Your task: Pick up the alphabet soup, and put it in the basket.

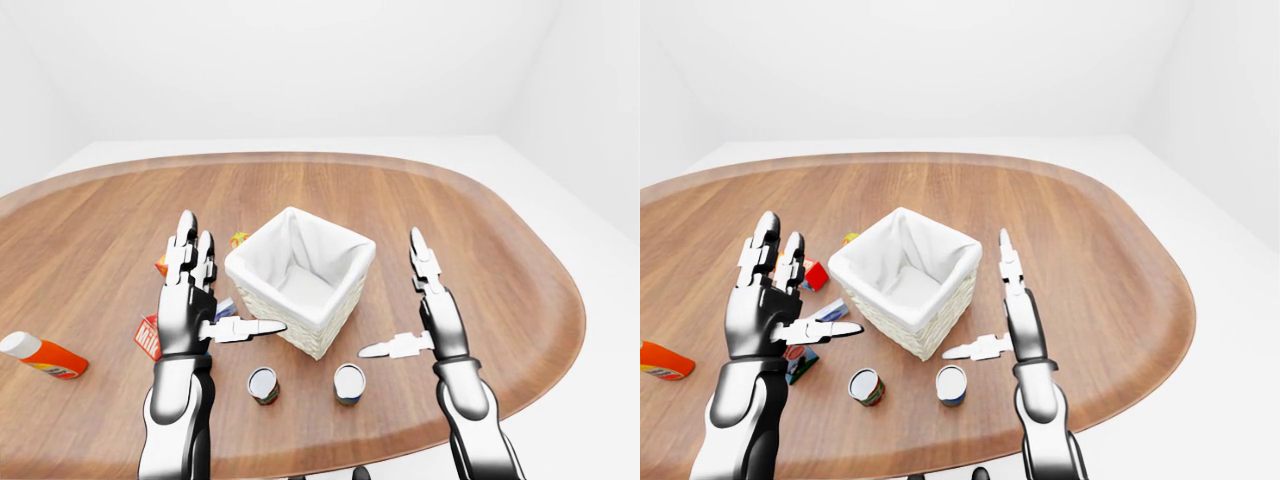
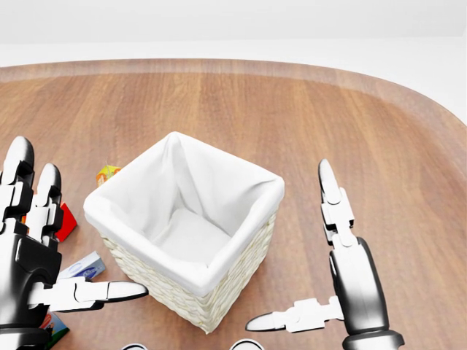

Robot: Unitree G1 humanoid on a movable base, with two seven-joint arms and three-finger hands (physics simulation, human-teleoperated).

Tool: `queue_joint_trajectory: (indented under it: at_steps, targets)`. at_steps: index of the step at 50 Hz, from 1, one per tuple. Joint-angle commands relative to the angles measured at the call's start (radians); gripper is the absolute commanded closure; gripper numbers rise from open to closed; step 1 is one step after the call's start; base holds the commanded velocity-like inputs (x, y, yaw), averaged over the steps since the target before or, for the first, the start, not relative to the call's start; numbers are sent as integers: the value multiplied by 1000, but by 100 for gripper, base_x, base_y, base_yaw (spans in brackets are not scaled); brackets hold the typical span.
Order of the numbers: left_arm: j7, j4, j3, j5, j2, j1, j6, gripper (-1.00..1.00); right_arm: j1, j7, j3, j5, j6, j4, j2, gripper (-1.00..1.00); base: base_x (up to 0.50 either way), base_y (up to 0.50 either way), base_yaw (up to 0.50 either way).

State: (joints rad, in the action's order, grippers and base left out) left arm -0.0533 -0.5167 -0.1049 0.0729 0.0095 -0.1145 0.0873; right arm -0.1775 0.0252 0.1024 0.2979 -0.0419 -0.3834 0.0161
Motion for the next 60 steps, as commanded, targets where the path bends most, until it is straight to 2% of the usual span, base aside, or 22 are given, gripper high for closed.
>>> queue_joint_trajectory:
  at_steps: [1, 7, 19, 25, 30, 32, 33, 60]
  targets:
    - [0, 6, 2, 0, 0, 0, 0, -100, -2, -1, 7, 11, -10, 11, 1, -100, 0, 0, 0]
    - [0, 6, 5, 0, -1, -1, 0, -100, -4, 1, 8, 17, -16, 23, 3, -100, 0, 0, 0]
    - [2, 0, 6, 3, -1, -1, 0, -100, -14, 7, 16, 22, -2, 12, 3, -100, 0, 0, 0]
    - [3, -12, 4, 5, 0, -1, 0, -100, -33, 4, 36, 40, -20, 51, 8, -100, 0, 0, 0]
    - [2, -15, 3, 5, 0, -1, 0, -100, -53, 10, 44, 41, -13, 51, 13, -100, 0, 0, 0]
    - [4, -12, 1, 7, 0, 3, 0, -100, -66, 4, 51, 50, -27, 67, 17, -100, 0, 0, 0]
    - [4, -16, 4, 3, -1, -1, 0, -100, -82, -3, 62, 63, -45, 87, 21, -100, 0, 0, 0]
    - [7, -55, -2, 5, -1, 1, 0, -100, -162, -34, 110, 75, -45, 111, 48, -100, 0, 0, 0]
